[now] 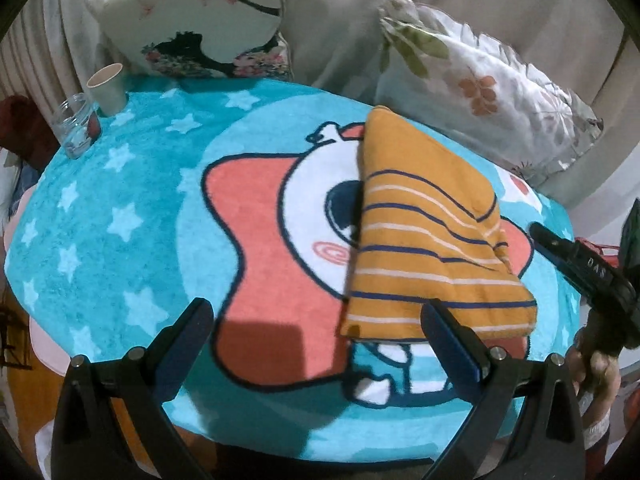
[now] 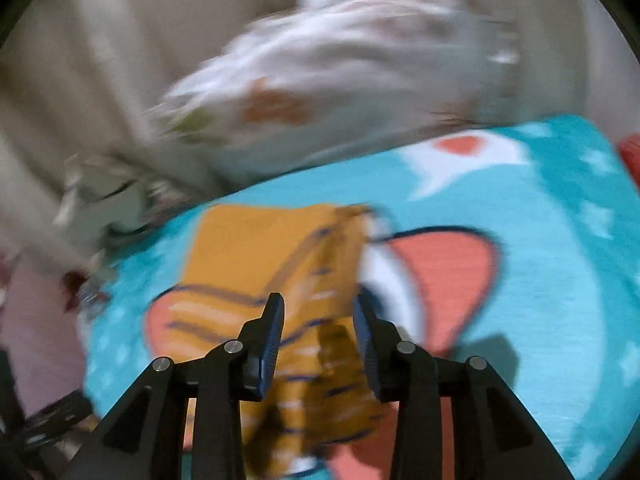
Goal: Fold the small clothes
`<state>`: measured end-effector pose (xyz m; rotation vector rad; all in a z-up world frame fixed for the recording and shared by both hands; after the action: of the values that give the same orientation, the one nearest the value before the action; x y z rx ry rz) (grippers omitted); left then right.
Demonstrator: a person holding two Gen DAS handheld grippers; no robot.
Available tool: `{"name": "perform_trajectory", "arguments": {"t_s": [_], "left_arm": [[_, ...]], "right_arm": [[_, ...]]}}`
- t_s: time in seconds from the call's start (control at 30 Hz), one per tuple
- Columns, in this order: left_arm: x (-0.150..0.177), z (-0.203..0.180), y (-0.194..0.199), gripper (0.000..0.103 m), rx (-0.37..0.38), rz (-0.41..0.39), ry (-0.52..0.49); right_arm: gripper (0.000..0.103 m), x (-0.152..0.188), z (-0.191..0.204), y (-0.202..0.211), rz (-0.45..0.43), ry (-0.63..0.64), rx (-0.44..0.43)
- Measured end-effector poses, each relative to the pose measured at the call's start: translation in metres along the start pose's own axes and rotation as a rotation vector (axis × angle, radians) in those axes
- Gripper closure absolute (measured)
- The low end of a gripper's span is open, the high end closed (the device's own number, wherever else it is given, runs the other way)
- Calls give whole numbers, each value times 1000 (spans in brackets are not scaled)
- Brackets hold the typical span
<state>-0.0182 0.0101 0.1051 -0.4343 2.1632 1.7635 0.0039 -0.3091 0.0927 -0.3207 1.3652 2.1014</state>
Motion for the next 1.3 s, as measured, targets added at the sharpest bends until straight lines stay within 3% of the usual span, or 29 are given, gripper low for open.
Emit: {"name": "perform_trajectory", "arguments": {"t_s": [0.07, 0.13, 0.23, 0.27, 0.3, 0.37, 0.53, 0.77, 1.03, 1.13, 1.17, 1.2, 1.3], "left_arm": [[1, -4, 1, 0, -8, -2, 5], [3, -5, 1, 0, -13, -1, 12], [8, -4, 6, 0, -23, -10, 31], [9, -2, 7, 0, -26, -14, 35], [11, -2, 8, 0, -31, -17, 40], [14, 0, 6, 0, -32, -10, 51], [17, -11, 3, 0, -19, -1, 31], [22, -27, 7, 0, -19, -16, -37], [30, -15, 13, 0, -31, -21, 5], [34, -11, 16, 0, -34, -26, 15], [35, -10, 16, 0, -34, -28, 17], [36, -10, 17, 0, -34, -29, 21], [40, -8, 19, 0, -28, -33, 27]], "right_arm": [[65, 9, 33, -8, 39, 82, -95], [65, 24, 60, -20, 80, 172, -129], [72, 46, 56, -53, 182, 185, -84], [84, 55, 47, -61, 203, 180, -55], [87, 63, 38, -65, 205, 183, -35], [87, 72, 31, -56, 148, 225, -44], [85, 90, 45, -49, 65, 372, 33], [82, 90, 43, -47, 41, 376, 41], [68, 94, 35, -36, 63, 327, 30], [53, 99, 36, -35, 70, 327, 40], [38, 101, 36, -35, 73, 328, 60], [30, 103, 34, -36, 82, 327, 91], [30, 107, 24, -37, 115, 272, 81]]}}
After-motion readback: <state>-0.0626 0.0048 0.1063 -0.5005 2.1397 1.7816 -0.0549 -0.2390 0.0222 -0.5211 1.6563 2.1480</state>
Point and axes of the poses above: each gripper's, at about its wrist camera, not at the fingertips, and y roughly against the way its jaws point, z to its left, x to its underside, the point moved 3 cm from there along -y, roughly the way its jaws point, and after that the axes turned 3 degrees about x, right-handed, at the moved point
